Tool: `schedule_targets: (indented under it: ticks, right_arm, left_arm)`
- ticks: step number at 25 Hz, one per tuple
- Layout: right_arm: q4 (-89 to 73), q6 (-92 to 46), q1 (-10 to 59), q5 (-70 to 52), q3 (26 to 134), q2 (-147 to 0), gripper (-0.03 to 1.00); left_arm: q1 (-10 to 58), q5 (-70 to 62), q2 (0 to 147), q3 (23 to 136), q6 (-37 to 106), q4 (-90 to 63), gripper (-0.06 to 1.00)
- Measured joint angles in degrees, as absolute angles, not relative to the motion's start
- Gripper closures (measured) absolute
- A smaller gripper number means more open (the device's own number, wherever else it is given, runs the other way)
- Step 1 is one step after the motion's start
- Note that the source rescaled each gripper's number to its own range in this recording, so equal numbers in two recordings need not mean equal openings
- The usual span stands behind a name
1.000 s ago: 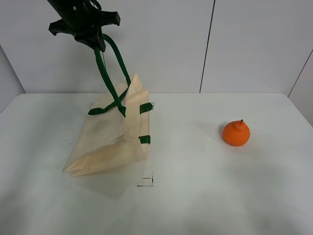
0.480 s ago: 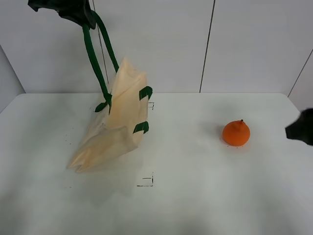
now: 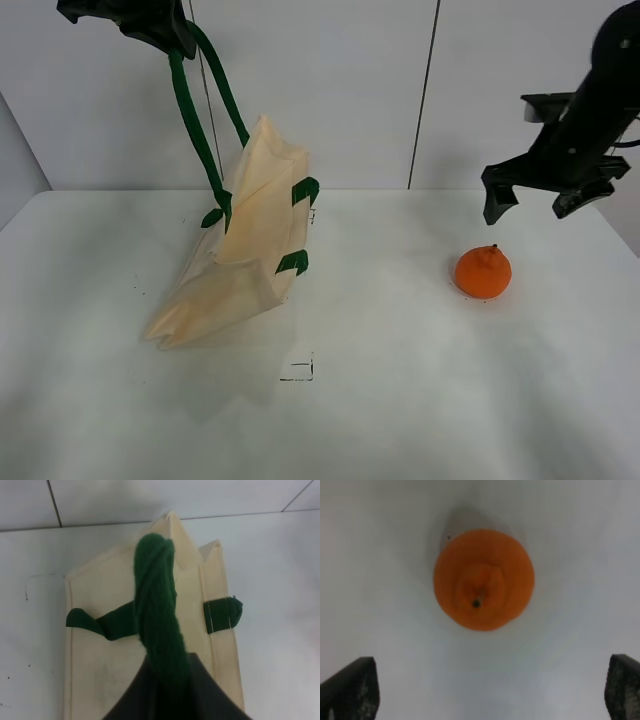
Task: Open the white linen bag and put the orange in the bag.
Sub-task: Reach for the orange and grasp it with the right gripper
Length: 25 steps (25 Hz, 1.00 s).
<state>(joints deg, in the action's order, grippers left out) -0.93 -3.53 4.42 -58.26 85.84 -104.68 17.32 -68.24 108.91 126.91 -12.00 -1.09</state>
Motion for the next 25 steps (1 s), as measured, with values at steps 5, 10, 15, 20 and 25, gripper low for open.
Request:
schedule_targets:
  ticks: [5,10,15,20,25]
  right_arm:
    - [-1.17,-3.58,4.69,-62.44,95.05,-116.01,-0.03]
    - [-1.17,-3.58,4.69,-62.23,96.17,-122.27,-0.03]
    - [-1.17,-3.58,4.69,-60.12,96.32,-125.9,-0.03]
    - [-0.67,-2.9,4.69,-59.36,96.32,-127.99,-0.03]
    - [0.0,-2.64,4.69,-58.25,96.32,-128.15,-0.02]
  left_arm:
    - [17.32,-68.24,108.74,126.91,-12.0,-1.09,0.94]
    - [17.32,-68.24,108.74,126.91,-12.0,-1.09,0.94]
    - [17.32,-68.24,108.74,126.91,-12.0,-1.09,0.94]
    - [17.32,-68.24,108.74,126.91,-12.0,-1.09,0.94]
    - [17.32,-68.24,108.74,126.91,-12.0,-1.09,0.94]
